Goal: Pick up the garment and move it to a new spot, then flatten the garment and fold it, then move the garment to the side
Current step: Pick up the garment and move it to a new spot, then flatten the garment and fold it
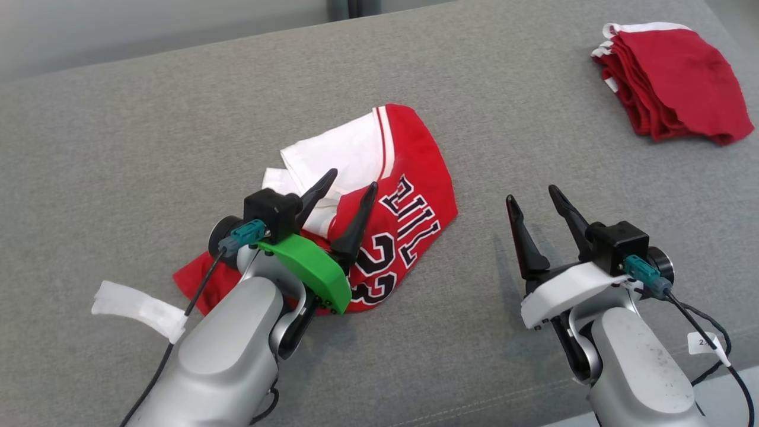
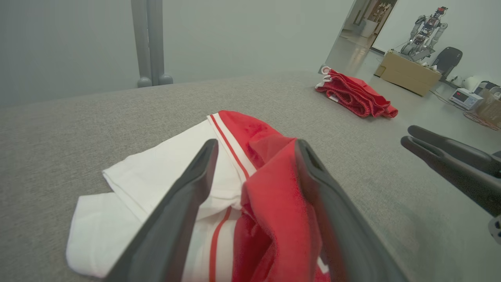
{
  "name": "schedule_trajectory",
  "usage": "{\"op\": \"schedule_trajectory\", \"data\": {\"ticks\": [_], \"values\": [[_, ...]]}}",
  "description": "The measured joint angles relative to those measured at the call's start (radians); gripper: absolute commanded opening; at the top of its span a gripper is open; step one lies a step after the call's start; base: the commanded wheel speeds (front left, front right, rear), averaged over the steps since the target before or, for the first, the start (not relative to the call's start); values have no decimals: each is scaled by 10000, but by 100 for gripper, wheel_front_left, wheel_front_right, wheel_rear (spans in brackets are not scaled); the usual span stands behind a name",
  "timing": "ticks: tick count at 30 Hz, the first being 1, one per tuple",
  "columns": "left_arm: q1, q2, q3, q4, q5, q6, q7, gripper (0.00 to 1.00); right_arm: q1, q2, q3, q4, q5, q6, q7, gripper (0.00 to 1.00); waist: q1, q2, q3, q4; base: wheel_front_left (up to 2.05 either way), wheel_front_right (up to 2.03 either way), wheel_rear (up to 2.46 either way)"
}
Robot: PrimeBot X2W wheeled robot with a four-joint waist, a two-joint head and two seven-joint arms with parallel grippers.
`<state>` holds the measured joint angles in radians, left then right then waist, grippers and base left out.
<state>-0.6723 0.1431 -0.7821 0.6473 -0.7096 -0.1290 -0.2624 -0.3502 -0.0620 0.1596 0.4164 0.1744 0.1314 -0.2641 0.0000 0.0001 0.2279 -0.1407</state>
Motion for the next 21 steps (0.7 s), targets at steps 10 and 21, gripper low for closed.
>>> {"op": "schedule_trajectory", "data": {"ticks": [10,21], "values": [[1585,-46,1684,-449,955,0,-15,100,-961,-102,849,349,176,0,0,100,0,0,-239,1611,0,0,0],[2786,-476,2445,-451,1110,0,-15,100,-3214,-550,2506,2708,924,0,493,100,0,0,-441,3634,0,0,0]]}}
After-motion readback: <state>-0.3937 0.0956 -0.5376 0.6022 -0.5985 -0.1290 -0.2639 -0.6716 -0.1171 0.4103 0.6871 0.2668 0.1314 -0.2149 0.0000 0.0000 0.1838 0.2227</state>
